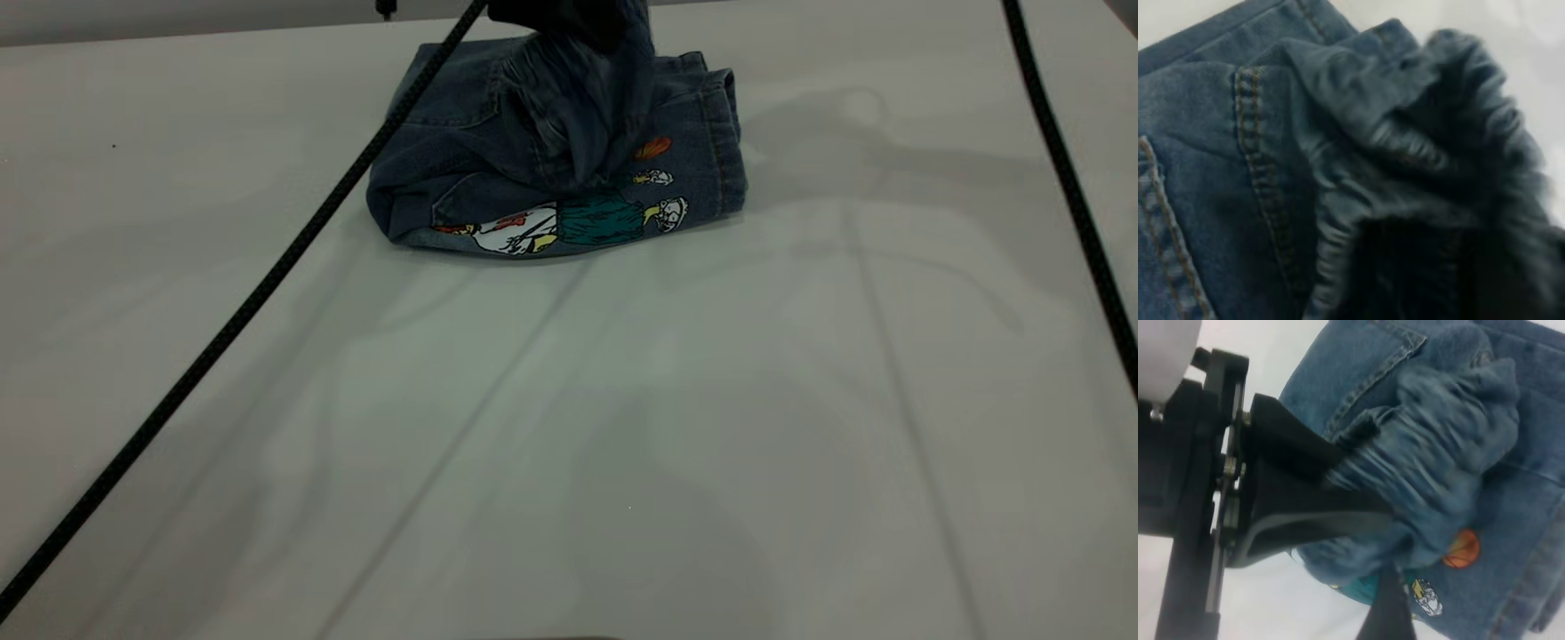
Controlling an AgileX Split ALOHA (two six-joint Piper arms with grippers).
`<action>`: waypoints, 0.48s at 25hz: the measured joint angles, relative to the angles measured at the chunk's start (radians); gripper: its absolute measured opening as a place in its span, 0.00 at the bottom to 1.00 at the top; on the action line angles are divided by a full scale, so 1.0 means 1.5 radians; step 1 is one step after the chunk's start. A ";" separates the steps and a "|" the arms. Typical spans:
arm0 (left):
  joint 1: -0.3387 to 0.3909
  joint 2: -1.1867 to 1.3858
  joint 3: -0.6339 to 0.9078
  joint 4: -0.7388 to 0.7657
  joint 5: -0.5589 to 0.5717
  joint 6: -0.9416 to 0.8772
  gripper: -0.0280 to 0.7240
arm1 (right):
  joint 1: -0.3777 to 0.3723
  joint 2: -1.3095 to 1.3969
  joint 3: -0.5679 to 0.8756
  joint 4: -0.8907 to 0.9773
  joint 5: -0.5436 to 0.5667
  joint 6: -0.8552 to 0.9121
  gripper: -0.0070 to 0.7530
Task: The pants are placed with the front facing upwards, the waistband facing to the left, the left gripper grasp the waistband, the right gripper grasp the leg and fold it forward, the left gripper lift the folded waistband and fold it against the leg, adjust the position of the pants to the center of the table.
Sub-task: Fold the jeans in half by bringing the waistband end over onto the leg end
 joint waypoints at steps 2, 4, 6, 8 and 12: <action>-0.001 -0.003 0.000 -0.016 0.000 0.001 0.41 | -0.006 -0.006 0.000 -0.005 0.008 0.006 0.70; -0.001 -0.010 0.000 -0.022 -0.001 0.002 0.56 | -0.007 -0.012 0.000 -0.010 0.012 0.006 0.70; -0.001 -0.023 0.000 -0.022 0.001 0.003 0.67 | -0.008 -0.015 0.000 -0.012 0.013 0.006 0.70; 0.002 -0.041 0.000 -0.010 0.015 0.006 0.76 | -0.008 -0.019 0.000 -0.012 0.014 0.006 0.70; 0.011 -0.084 -0.006 0.114 0.077 0.008 0.81 | -0.008 -0.020 0.000 -0.013 0.018 0.007 0.70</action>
